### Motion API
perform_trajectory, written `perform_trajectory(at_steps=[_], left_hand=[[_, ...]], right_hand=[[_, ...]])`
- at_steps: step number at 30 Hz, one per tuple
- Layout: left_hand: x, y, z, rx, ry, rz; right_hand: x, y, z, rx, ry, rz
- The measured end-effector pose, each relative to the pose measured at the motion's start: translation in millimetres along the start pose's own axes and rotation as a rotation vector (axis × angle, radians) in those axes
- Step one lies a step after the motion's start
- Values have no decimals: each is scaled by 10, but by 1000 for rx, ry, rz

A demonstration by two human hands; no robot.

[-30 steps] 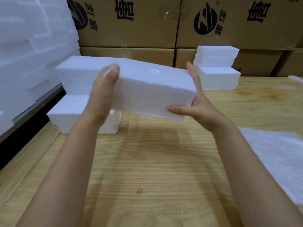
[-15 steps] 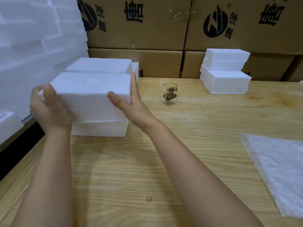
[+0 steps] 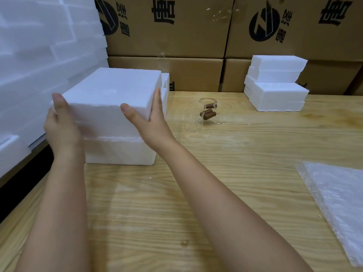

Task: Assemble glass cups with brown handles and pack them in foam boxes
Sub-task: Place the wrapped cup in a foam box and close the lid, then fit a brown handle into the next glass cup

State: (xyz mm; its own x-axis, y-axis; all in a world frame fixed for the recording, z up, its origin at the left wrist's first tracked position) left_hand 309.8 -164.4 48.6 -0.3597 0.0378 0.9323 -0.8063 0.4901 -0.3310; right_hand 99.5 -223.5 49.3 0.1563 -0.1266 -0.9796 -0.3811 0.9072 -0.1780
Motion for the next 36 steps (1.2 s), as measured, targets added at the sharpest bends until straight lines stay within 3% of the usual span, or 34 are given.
perform_trajectory(at_steps=[4, 7, 9, 12, 14, 17, 20, 23, 26, 30, 36], left_hand=[[-56, -12, 27, -34, 110, -121], [1, 68, -82, 148, 58, -30], [235, 246, -223, 354, -18, 209], [830, 782, -106, 495, -117, 779], [1116, 1200, 217, 376, -92, 1043], [1258, 1821, 746, 95, -144, 1225], [1136, 2247, 1071, -64, -258, 1388], [906, 2246, 1349, -379, -317, 1278], [463, 1993, 1684, -696, -545, 843], [244, 1721, 1711, -655, -550, 561], [194, 1667, 1737, -655, -501, 519]], right_hand=[[8, -15, 12, 6, -4, -14], [18, 15, -30, -12, 31, -14], [-16, 70, -166, -8, 108, -55], [-53, 174, -626, 110, 188, -127], [12, 252, -1063, 269, 222, -127], [197, 433, -1688, 520, 305, -113], [371, 534, -2022, 626, 333, -98], [426, 444, -2106, 627, 385, -94], [441, 275, -2033, 561, 506, -86], [404, 36, -1833, 425, 777, -107], [408, -215, -1741, 416, 1048, -98]])
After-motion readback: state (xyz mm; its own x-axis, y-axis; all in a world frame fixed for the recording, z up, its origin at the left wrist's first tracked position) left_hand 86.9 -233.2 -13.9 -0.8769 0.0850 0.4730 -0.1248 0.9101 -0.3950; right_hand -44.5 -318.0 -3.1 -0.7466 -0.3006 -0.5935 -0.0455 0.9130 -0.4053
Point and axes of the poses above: each hand's wrist, its own y-axis away from the middle knuckle, its own z-axis out of the palm, x = y × z, the point moved 9 cm from there along -y, towards the middle knuckle, and after that the axes turned 11 degrees about -y, right-handed, at the moved point
